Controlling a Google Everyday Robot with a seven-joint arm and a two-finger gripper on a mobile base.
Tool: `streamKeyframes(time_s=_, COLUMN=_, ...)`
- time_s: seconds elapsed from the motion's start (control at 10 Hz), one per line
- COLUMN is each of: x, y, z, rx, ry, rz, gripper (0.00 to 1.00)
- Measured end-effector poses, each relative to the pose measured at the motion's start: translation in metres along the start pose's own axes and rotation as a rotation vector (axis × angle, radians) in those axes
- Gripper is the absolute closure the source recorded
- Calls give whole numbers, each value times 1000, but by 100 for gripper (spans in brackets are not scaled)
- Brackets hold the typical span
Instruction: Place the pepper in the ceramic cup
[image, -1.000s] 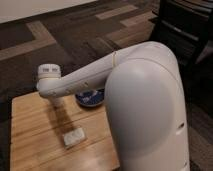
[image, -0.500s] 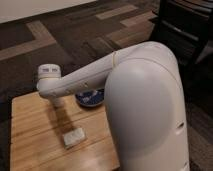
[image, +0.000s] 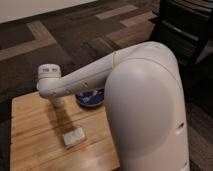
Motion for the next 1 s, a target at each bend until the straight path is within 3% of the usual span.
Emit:
streamKeyframes(time_s=0.4, x=0, y=0, z=0, rx=0, ry=0, rz=0, gripper=98)
streamKeyframes(time_s=0.5, x=0, y=0, z=0, rx=0, ry=0, rz=0, gripper=90)
streamKeyframes(time_s=1.0, x=1, y=0, z=1, rx=-1, ry=1, rz=0, gripper=26)
